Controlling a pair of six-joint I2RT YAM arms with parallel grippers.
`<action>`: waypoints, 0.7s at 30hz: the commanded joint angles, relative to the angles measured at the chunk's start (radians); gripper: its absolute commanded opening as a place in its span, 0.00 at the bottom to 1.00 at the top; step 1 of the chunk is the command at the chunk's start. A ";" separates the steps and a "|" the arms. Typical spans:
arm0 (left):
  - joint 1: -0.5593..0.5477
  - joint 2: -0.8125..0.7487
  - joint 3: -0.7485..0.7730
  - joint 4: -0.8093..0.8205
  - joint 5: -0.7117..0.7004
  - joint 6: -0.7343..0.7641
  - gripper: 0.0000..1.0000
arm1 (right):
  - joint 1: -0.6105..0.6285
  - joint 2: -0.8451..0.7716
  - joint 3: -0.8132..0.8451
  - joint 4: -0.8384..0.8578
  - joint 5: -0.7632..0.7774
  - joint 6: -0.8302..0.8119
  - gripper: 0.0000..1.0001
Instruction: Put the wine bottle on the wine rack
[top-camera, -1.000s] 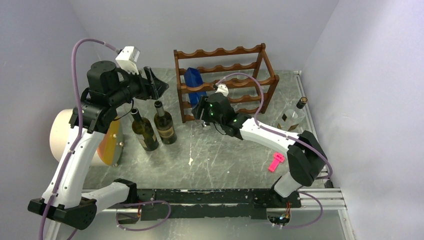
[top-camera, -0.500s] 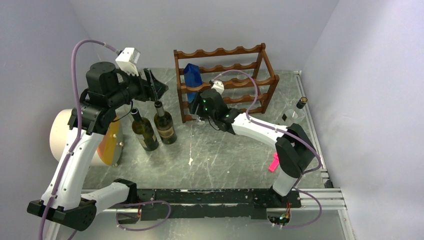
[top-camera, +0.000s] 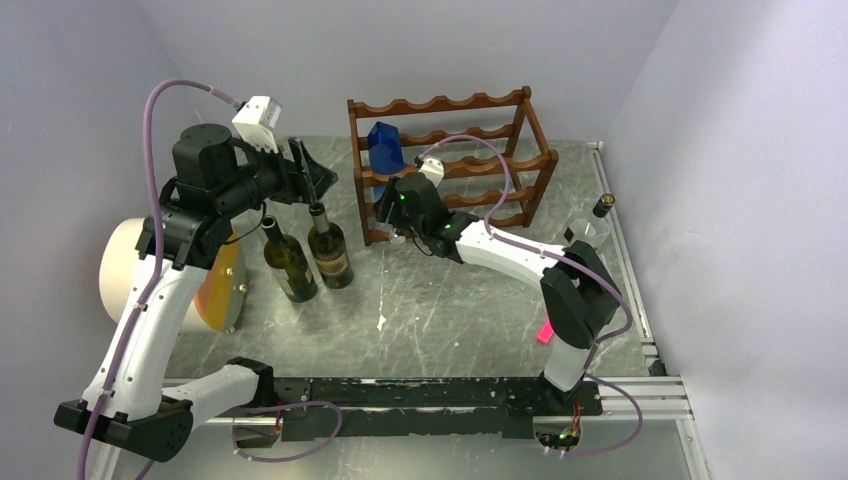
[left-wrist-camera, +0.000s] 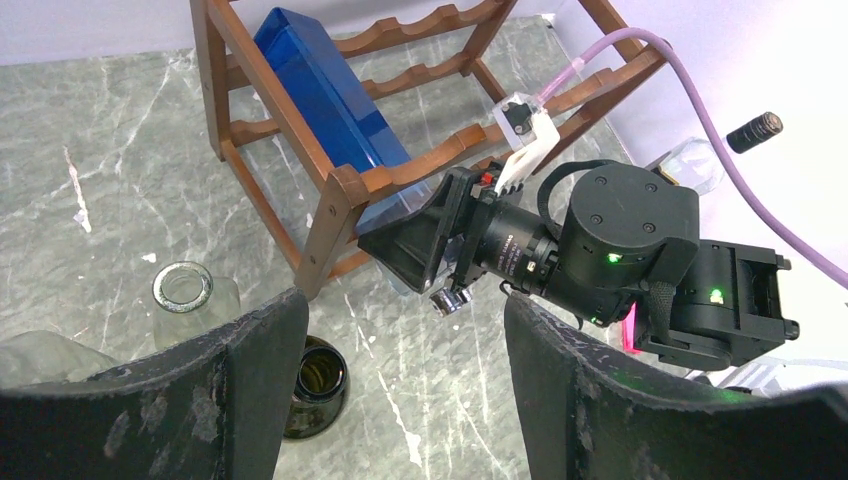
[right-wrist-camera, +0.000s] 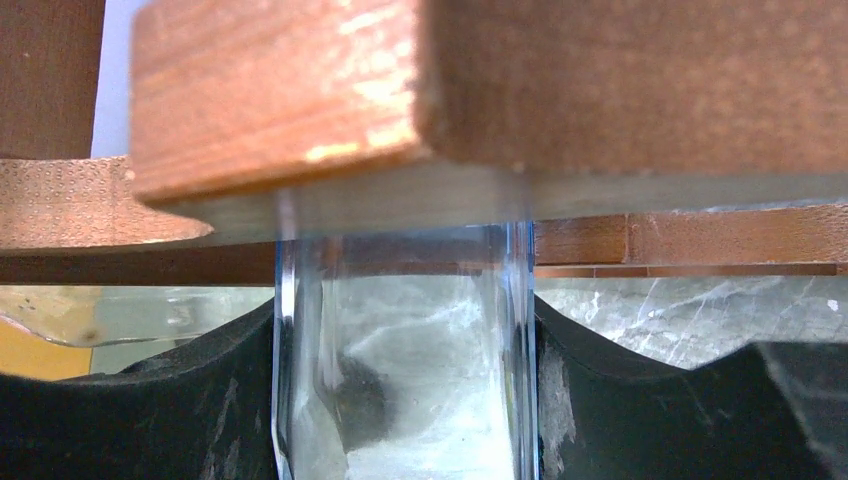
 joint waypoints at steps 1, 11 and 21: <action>0.009 -0.016 -0.004 -0.011 0.029 0.004 0.76 | -0.006 -0.005 0.073 0.198 0.075 0.004 0.26; 0.009 -0.020 -0.004 -0.021 0.024 0.007 0.76 | -0.005 0.011 0.062 0.212 0.113 0.017 0.63; 0.009 -0.017 -0.007 -0.025 0.023 0.007 0.76 | -0.006 -0.023 0.011 0.248 0.128 0.002 0.86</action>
